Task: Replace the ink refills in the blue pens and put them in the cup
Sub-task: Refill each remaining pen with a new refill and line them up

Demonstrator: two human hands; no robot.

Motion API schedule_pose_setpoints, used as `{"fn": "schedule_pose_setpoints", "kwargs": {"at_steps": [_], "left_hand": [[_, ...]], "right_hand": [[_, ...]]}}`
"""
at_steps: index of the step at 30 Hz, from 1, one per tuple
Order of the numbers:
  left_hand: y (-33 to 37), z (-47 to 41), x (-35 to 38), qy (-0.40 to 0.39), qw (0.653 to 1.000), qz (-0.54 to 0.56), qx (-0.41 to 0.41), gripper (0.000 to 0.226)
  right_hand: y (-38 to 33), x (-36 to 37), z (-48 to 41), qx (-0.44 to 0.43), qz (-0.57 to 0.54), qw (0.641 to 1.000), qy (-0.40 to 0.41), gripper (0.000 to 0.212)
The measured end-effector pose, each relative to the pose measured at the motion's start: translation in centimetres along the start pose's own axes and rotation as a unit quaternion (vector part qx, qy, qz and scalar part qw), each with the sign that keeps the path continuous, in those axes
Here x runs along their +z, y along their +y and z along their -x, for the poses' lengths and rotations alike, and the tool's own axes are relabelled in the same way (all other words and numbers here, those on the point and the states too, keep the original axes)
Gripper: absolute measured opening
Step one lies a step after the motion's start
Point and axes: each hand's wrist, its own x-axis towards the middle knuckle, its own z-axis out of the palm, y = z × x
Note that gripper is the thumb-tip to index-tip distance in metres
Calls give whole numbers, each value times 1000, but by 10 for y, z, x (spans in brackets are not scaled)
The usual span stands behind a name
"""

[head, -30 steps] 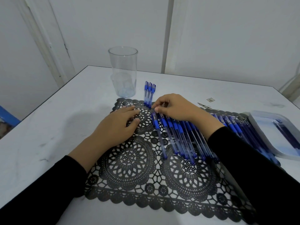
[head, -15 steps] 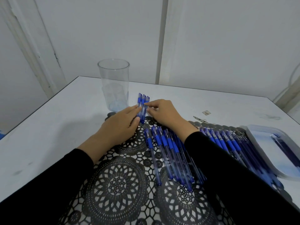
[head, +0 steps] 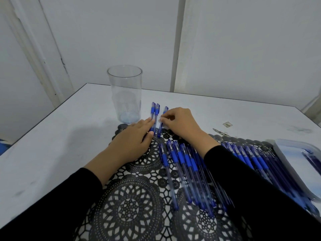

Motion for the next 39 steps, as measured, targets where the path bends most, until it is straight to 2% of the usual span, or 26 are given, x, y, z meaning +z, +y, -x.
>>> {"fn": "schedule_pose_setpoints", "kwargs": {"at_steps": [12,18,24,27,29,32,35,39], "left_hand": [[2,2,-1,-5,1000,-1,-4,51],[1,3,-2,-11,1000,6,-7,51],[0,2,-1,-15,1000,0,-3,52],[1,3,-4,-8,1000,20,-1,51],[7,4,-7,30,997,70,-1,50],[30,6,-17,114,969,216,-37,46],[61,12,-24,123,924,359,-42,35],[86,23,-21,135,826,545,-45,21]], "right_hand": [[-15,7,-5,99,22,994,43,23],[-18,10,-6,146,14,987,62,17],[-8,1,3,176,-103,976,75,20],[-7,-7,14,197,-235,948,89,21],[-11,-14,24,192,-314,925,95,20],[-25,-27,47,140,-410,897,88,20],[-39,-36,71,88,-420,899,94,21],[-48,-43,100,69,-440,890,99,24]]}}
